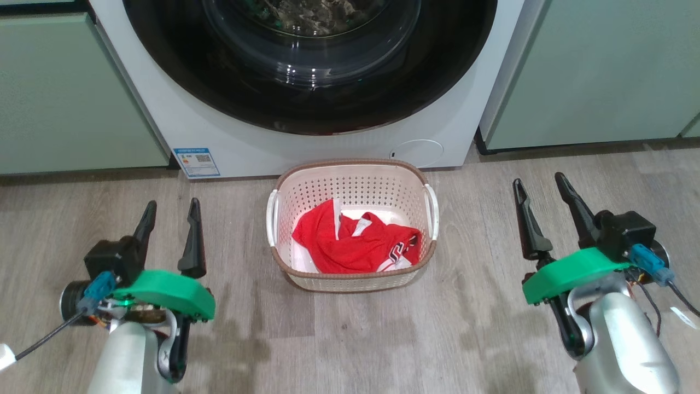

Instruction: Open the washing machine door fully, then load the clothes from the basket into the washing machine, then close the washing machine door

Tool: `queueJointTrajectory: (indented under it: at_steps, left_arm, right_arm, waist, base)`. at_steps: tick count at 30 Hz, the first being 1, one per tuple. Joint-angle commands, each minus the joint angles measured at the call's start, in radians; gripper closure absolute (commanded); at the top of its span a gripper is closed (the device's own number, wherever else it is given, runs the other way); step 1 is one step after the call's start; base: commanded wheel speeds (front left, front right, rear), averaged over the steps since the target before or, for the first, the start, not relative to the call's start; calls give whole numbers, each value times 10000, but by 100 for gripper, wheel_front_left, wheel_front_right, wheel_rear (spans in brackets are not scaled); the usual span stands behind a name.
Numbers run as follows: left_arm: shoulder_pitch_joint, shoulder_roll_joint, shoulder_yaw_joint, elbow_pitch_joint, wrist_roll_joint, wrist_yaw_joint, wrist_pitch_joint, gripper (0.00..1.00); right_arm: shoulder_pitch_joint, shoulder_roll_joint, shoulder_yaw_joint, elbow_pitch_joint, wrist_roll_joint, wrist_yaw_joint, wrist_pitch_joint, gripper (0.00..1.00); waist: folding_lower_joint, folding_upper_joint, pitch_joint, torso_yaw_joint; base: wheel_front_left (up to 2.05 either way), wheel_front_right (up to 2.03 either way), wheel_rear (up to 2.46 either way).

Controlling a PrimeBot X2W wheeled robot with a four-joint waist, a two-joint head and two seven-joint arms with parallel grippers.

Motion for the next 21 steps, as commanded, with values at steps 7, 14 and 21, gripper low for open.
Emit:
queueJointTrajectory:
  at_steps: [7,14,21]
  left_arm:
    - [-466,96,290,-314,115,32,-126,0]
    - [-464,92,303,-403,163,39,-126,0]
    - [-490,89,334,-454,193,28,-126,0]
  right_arm:
    - [-397,40,201,-327,9,-2,-93,0]
    - [-394,50,175,-337,3,-2,-93,0]
    - [-416,61,137,-349,7,-2,-93,0]
  waist:
    - [0,0,9,-10]
    - [0,0,46,-23]
    - [0,0,90,-55]
  base:
    - [0,0,0]
    - [40,40,-80]
    - [98,98,-195]
